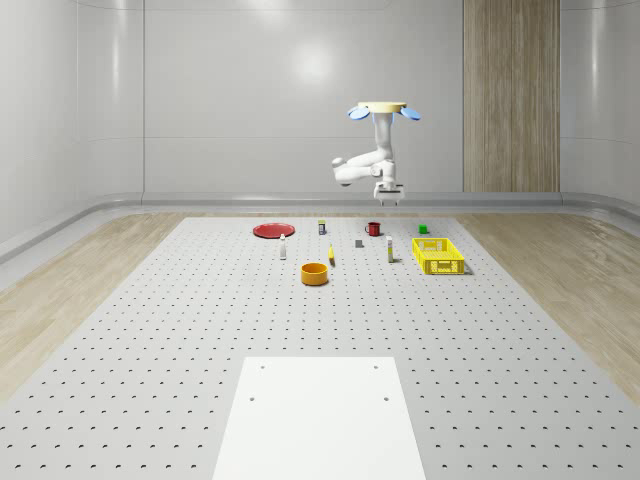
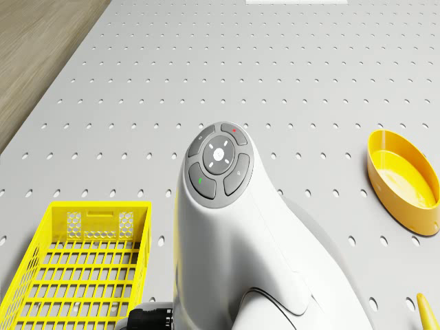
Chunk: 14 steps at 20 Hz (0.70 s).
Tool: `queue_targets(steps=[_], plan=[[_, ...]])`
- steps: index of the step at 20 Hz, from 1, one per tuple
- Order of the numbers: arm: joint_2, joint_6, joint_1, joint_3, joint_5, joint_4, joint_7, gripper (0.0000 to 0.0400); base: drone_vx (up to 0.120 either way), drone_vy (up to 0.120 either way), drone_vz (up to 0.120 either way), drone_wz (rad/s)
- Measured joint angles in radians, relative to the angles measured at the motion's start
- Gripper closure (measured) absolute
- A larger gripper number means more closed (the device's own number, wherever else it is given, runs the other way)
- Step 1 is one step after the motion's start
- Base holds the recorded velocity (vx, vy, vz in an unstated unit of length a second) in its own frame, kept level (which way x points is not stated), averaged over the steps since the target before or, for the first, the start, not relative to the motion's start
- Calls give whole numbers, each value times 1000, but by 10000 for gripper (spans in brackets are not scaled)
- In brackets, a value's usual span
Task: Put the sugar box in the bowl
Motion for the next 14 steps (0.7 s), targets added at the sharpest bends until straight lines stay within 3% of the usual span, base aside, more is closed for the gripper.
queue_targets(steps=[4, 7, 10, 14], plan=[[-17, 16, -5, 5, 9, 1, 5, 0, 120, 0, -120, 0], [-30, 28, -9, 8, 15, 2, 8, 0, 120, -120, -120, 0], [-42, 39, -12, 11, 21, 3, 11, 0, 27, -27, -120, 0], [-58, 54, -17, 15, 28, 4, 15, 0, 120, 0, -20, 0]])
